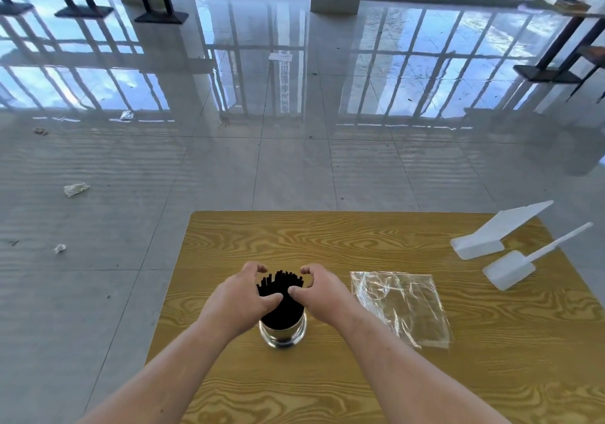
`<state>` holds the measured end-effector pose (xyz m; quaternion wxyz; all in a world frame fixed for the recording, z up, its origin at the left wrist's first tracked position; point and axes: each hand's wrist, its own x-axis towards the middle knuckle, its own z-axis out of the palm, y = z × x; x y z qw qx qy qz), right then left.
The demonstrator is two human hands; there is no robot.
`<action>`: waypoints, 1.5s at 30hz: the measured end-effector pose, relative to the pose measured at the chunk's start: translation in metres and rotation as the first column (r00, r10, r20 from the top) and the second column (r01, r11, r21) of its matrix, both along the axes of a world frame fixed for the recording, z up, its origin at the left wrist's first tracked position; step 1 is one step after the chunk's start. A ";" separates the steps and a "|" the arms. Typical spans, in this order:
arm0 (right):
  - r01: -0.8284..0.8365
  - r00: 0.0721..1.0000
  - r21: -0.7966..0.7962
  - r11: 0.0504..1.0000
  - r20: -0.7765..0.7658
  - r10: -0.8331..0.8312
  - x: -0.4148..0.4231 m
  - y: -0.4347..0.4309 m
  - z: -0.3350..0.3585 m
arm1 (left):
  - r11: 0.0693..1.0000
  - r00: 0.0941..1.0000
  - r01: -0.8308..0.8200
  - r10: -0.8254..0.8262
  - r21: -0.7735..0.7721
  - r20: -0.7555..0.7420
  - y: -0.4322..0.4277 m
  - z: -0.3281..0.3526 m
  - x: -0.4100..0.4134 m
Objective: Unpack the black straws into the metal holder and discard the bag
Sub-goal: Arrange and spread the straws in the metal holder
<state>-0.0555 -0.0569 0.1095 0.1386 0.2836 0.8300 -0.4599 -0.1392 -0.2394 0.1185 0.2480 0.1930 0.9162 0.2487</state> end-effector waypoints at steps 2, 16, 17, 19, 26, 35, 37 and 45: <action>-0.022 1.000 0.059 0.998 -0.016 0.023 -0.005 -0.004 -0.004 | 1.000 1.000 0.012 -0.011 0.017 -0.003 -0.003 0.001 -0.001; -0.097 0.955 0.373 0.923 -0.226 0.192 -0.015 0.008 0.061 | 0.958 0.954 -0.181 0.115 0.223 0.278 0.003 0.023 -0.002; -0.092 0.950 0.385 0.918 -0.243 0.197 -0.015 0.011 0.073 | 0.949 0.941 -0.205 0.124 0.239 0.315 0.006 0.026 -0.002; -0.068 0.941 0.394 0.917 -0.280 0.191 -0.015 0.017 0.096 | 0.935 0.909 -0.253 0.142 0.247 0.392 0.011 0.036 -0.001; 0.102 0.867 0.270 0.957 -0.496 0.048 -0.010 0.036 0.151 | 0.841 0.596 -0.440 0.011 0.316 0.803 0.024 0.071 0.006; 0.002 0.773 -0.351 0.936 -0.594 -0.224 0.000 0.024 0.149 | 0.301 0.445 -0.834 -0.128 0.463 0.886 0.041 0.093 -0.015; -0.022 0.816 -0.450 0.893 -0.525 -0.244 0.003 0.024 0.136 | 0.233 0.573 -0.798 0.013 0.555 0.819 0.042 0.095 -0.025; 0.262 0.882 -0.325 0.909 -0.301 -0.362 0.015 0.045 0.073 | 0.646 0.962 -0.167 0.273 0.744 -0.020 0.033 0.097 -0.033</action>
